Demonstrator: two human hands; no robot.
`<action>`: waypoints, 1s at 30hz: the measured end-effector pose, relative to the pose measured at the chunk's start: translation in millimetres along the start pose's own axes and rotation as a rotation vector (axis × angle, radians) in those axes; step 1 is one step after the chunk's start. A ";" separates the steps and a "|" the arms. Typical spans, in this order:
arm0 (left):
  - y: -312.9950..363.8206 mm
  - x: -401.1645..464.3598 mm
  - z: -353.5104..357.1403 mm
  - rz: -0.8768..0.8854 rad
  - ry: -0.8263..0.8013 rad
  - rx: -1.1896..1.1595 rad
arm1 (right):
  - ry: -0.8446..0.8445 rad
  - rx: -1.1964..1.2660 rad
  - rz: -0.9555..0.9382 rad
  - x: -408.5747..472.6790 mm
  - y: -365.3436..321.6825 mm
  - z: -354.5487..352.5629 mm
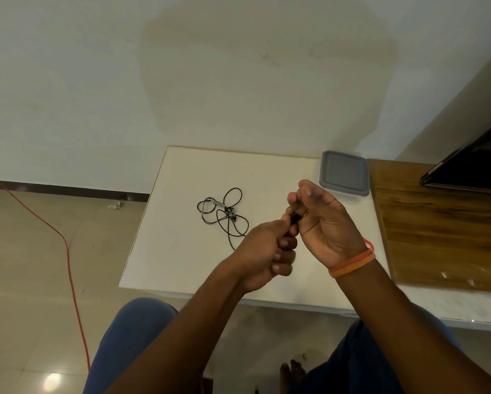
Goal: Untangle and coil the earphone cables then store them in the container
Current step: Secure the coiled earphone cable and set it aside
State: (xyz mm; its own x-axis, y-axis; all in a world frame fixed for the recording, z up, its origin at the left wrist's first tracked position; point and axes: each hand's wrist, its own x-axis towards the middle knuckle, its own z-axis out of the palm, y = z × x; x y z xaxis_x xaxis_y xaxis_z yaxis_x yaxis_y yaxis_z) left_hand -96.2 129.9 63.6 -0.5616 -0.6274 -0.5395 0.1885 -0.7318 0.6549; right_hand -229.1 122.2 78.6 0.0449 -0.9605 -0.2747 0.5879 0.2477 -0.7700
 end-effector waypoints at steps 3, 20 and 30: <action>-0.7 2.5 0.2 -0.030 0.005 -0.117 | -0.043 0.011 -0.010 1.1 -0.4 -1.8; -3.3 10.8 5.4 0.163 0.412 0.501 | 0.249 -1.912 -1.187 -1.4 32.0 -14.3; -2.9 11.1 -4.0 0.323 0.467 0.750 | 0.158 -2.057 -1.131 -5.9 30.2 -11.9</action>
State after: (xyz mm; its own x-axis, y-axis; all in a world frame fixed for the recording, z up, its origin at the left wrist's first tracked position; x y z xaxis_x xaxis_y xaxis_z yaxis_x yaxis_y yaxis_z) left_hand -99.8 124.0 53.6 -0.1616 -0.9323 -0.3235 -0.3806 -0.2435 0.8921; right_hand -221.1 136.9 50.1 0.3078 -0.7689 0.5604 -0.9443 -0.3187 0.0813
